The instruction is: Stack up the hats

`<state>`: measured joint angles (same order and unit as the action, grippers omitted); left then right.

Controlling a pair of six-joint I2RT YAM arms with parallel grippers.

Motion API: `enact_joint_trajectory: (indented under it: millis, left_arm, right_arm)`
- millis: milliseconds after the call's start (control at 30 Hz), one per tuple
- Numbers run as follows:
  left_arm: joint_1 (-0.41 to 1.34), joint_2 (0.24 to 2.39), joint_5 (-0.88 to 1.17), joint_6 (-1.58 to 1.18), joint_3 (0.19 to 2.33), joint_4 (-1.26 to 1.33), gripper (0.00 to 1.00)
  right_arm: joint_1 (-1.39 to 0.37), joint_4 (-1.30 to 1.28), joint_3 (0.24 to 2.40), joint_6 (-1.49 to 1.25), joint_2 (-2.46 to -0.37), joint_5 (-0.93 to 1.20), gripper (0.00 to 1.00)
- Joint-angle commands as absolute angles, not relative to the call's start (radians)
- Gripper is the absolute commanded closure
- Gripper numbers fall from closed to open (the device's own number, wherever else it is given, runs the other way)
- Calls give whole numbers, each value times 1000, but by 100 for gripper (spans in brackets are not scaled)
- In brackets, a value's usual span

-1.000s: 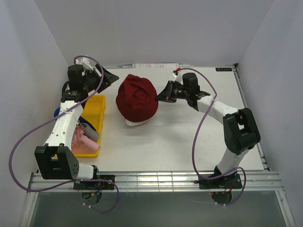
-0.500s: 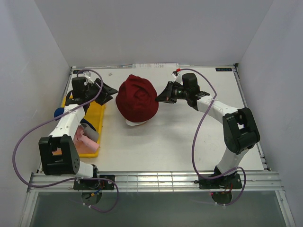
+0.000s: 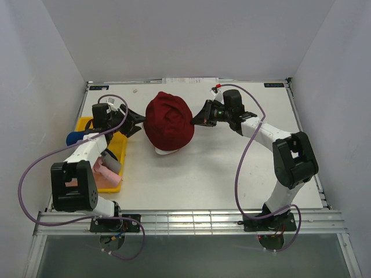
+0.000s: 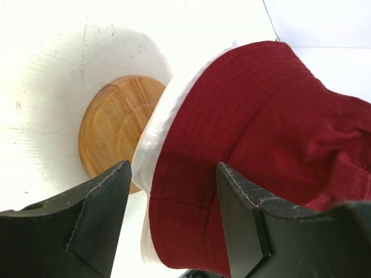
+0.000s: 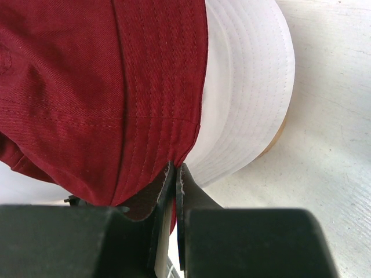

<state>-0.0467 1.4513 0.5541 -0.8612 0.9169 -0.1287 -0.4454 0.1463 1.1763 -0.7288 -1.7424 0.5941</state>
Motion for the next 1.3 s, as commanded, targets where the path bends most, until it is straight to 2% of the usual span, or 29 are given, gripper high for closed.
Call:
enact_joint_trajectory:
  millis: [0, 300, 800, 1067, 1167, 1267]
  left_arm:
    - [-46, 1430, 592, -896, 879, -46, 30]
    - [-46, 1391, 638, -1046, 749, 147, 36]
    - [-46, 1356, 670, -1132, 695, 230, 46]
    - [-46, 1365, 670, -1143, 678, 249, 55]
    - [-46, 1367, 663, -1138, 670, 249, 56]
    - [-46, 1370, 663, -1132, 663, 248, 46]
  right_arm:
    - [-442, 137, 1203, -712, -1746, 595, 92]
    - [-442, 135, 1197, -713, -1741, 592, 92]
    - [-442, 137, 1187, -716, -1730, 583, 92]
    - [-442, 132, 1187, -716, -1724, 581, 92]
    - [-442, 130, 1187, -715, -1726, 581, 92]
    - [-442, 129, 1187, -715, -1726, 581, 92]
